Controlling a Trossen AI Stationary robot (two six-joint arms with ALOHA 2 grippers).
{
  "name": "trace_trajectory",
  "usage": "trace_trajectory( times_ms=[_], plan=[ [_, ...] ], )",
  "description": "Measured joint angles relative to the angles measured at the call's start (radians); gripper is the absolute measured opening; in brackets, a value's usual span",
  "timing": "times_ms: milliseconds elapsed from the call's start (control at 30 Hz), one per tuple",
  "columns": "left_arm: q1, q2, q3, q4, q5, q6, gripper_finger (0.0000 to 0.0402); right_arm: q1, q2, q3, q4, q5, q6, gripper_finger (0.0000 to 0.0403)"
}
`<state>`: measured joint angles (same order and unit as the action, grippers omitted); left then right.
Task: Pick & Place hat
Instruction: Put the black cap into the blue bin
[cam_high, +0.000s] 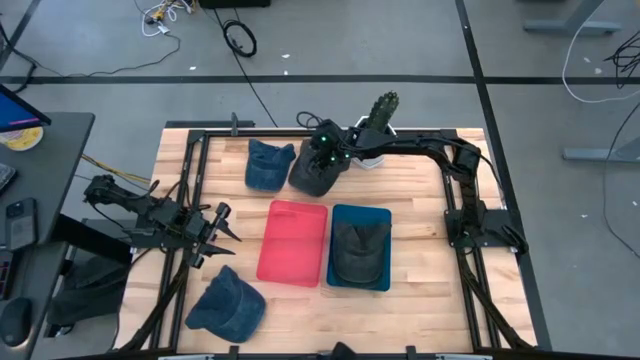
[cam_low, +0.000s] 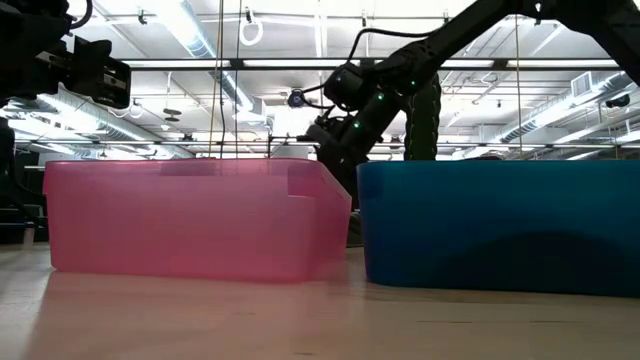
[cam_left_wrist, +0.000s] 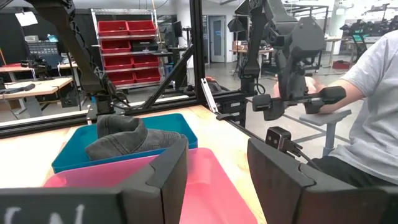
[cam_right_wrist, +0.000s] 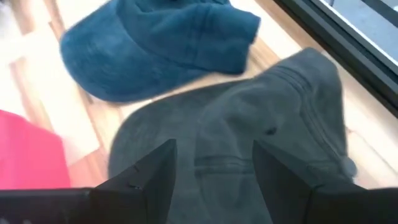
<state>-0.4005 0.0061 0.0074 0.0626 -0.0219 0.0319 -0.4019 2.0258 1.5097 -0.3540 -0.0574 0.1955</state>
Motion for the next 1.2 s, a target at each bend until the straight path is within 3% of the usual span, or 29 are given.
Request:
trace_trajectory(
  times_ms=[200,600,733,900,1200],
  plan=[
    [0.000,0.000,0.000,0.000,0.000,0.000,0.0170,0.002,0.009,0.000,-0.065,0.075,-0.007,0.0213],
    [0.000,0.000,0.000,-0.001,0.000,0.000,0.0170,0.007,0.073,0.001,-0.059,0.064,-0.055,0.0205],
    [0.000,0.000,0.000,0.000,0.000,0.000,0.0170,0.004,0.073,0.001,-0.072,0.060,0.001,0.0150],
    [0.000,0.000,0.000,0.000,0.000,0.000,0.0170,-0.004,0.073,0.001,-0.093,0.031,-0.013,0.0018],
    [0.000,0.000,0.000,0.000,0.000,0.000,0.0170,0.005,0.019,0.000,-0.121,0.006,-0.025,0.0004]
  ],
)
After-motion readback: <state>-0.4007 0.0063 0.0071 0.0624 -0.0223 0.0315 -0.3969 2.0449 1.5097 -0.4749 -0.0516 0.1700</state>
